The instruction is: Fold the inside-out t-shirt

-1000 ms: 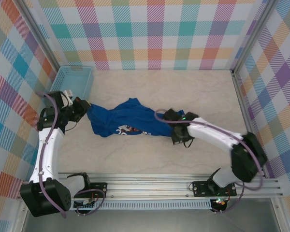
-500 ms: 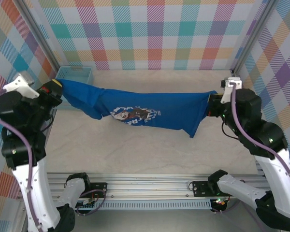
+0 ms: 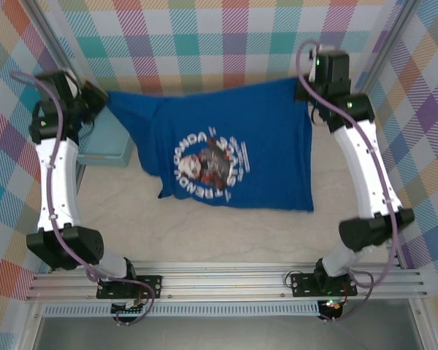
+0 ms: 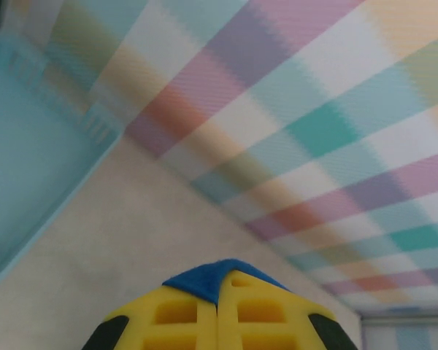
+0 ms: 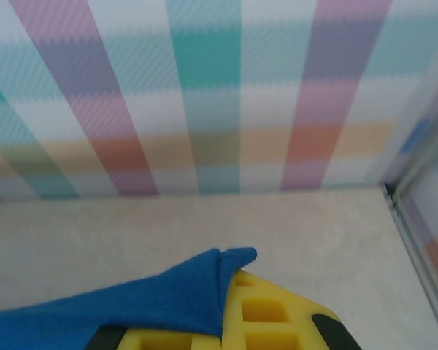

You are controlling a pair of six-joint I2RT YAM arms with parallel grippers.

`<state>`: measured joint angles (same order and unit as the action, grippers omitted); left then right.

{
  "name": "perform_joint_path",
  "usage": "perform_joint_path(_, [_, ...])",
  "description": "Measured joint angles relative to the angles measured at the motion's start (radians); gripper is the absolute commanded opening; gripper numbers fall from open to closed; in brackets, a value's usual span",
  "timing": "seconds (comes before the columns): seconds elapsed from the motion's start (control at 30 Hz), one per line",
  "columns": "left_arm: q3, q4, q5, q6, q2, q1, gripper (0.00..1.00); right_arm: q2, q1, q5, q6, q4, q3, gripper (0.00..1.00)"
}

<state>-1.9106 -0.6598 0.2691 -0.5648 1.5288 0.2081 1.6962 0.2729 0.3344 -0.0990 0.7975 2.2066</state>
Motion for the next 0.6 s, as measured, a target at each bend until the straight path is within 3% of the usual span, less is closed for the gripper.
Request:
perform_joint_path(0.1, [-0.289,0.039,0.001,-0.004,0.048,0.000,0.00,0.103,0.002,-0.026,0.035,0.003,0.340,0.00])
perform_joint_path(0.17, [-0.452,0.068,0.005,-0.003,0.057,0.000,0.00,0.111,0.001,-0.040,0.058,-0.004,0.475,0.00])
perform_joint_path(0.23, [-0.585,0.101,0.024,-0.005,0.055,0.000,0.00,0.065,0.000,-0.052,0.079,-0.035,0.515,0.00])
perform_joint_path(0.33, [-0.615,0.137,0.071,-0.021,0.024,0.000,0.00,-0.046,0.000,-0.076,0.105,-0.078,0.419,0.00])
perform_joint_path(0.47, [-0.330,0.196,0.139,-0.028,-0.106,-0.027,0.00,-0.191,-0.003,-0.109,0.117,-0.113,0.151,0.00])
perform_joint_path(0.6, [0.254,0.252,0.174,-0.042,-0.281,-0.101,0.00,-0.338,-0.005,-0.136,0.087,-0.141,-0.303,0.02])
